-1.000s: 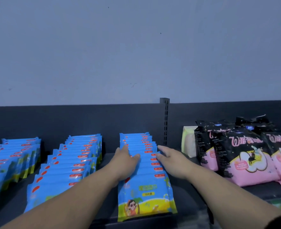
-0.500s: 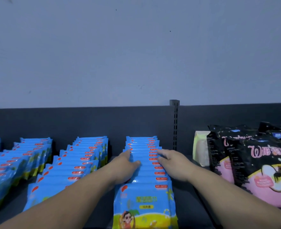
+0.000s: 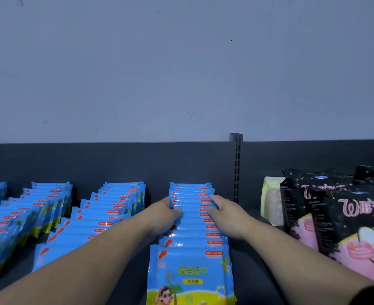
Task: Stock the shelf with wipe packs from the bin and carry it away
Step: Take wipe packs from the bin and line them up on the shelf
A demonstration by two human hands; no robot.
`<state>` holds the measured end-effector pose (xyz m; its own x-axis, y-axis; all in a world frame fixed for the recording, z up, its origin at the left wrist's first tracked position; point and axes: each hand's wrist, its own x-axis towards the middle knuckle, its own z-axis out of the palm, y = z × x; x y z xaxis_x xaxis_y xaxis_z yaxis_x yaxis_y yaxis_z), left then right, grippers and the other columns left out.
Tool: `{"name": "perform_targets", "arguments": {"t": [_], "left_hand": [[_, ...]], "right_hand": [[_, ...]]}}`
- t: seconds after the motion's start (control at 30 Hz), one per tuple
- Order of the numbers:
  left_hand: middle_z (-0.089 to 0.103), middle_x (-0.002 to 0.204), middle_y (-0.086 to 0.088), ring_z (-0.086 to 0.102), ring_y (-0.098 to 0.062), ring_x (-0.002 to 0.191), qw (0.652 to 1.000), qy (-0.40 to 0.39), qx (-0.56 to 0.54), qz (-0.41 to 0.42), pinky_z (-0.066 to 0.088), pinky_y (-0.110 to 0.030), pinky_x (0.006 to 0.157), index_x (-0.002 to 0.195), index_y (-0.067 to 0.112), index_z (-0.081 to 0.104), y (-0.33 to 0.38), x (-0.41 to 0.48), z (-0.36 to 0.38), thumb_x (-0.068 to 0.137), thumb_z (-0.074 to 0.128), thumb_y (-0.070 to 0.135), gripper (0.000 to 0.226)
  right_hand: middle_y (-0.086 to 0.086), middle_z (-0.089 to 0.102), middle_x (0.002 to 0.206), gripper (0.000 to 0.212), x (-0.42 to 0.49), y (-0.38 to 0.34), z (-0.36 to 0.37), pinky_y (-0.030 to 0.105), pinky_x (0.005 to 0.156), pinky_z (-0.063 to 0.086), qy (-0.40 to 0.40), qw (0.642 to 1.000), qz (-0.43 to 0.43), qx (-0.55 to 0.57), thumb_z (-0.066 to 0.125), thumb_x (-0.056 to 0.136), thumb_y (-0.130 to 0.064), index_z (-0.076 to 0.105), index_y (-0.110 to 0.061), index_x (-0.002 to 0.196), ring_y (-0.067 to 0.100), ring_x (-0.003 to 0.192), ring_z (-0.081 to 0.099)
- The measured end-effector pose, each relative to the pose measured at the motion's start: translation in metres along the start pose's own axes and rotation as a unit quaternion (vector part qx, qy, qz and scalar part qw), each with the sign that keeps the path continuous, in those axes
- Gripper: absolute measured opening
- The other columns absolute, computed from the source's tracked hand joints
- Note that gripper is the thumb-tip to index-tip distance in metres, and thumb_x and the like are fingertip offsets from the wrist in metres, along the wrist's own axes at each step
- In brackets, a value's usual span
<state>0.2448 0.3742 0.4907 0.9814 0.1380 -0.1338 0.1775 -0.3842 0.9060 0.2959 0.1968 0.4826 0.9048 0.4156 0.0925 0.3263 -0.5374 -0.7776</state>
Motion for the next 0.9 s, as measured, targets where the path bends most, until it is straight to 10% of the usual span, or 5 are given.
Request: {"name": "perform_targets", "arguments": {"t": [0.2,0.37,0.63,0.9], "left_hand": [[0.070,0.106,-0.008,0.068,-0.030,0.099,0.999,-0.029,0.000,-0.019,0.056,-0.044,0.083,0.112,0.022,0.053,0.001,0.001,-0.003,0.100,0.047,0.022,0.014],[0.058,0.090,0.009,0.059,-0.009,0.075,0.997,0.018,0.075,0.024,0.047,-0.020,0.060,0.110,0.022,0.042,0.009,0.012,-0.007,0.101,0.042,0.022,0.008],[0.068,0.100,-0.005,0.063,-0.017,0.075,0.991,-0.011,0.136,0.016,0.052,-0.029,0.064,0.119,0.021,0.051,0.007,0.030,-0.009,0.098,0.045,0.028,0.023],[0.049,0.133,0.000,0.060,-0.015,0.103,0.967,-0.026,0.248,0.051,0.052,-0.030,0.088,0.141,0.020,0.032,0.009,0.030,-0.008,0.097,0.045,0.046,0.054]], "right_hand": [[-0.009,0.070,0.103,0.021,0.002,0.005,0.000,0.020,0.074,0.055,-0.006,1.000,-0.001,-0.007,0.040,0.102,-0.029,0.057,-0.024,0.114,0.005,0.087,0.069],[-0.009,0.069,0.101,0.019,0.008,-0.003,-0.003,0.017,0.069,0.053,0.007,1.000,0.008,0.007,0.039,0.102,-0.027,0.054,-0.026,0.114,0.006,0.085,0.068],[-0.006,0.069,0.101,0.021,0.019,-0.003,-0.002,0.020,0.065,0.055,-0.014,0.999,0.034,-0.033,0.040,0.101,-0.027,0.054,-0.025,0.117,0.008,0.082,0.069],[-0.012,0.049,0.124,0.038,0.021,-0.006,-0.006,0.017,0.078,0.051,-0.022,0.993,0.007,-0.114,0.039,0.102,-0.032,0.040,-0.026,0.139,0.003,0.094,0.058]]}}
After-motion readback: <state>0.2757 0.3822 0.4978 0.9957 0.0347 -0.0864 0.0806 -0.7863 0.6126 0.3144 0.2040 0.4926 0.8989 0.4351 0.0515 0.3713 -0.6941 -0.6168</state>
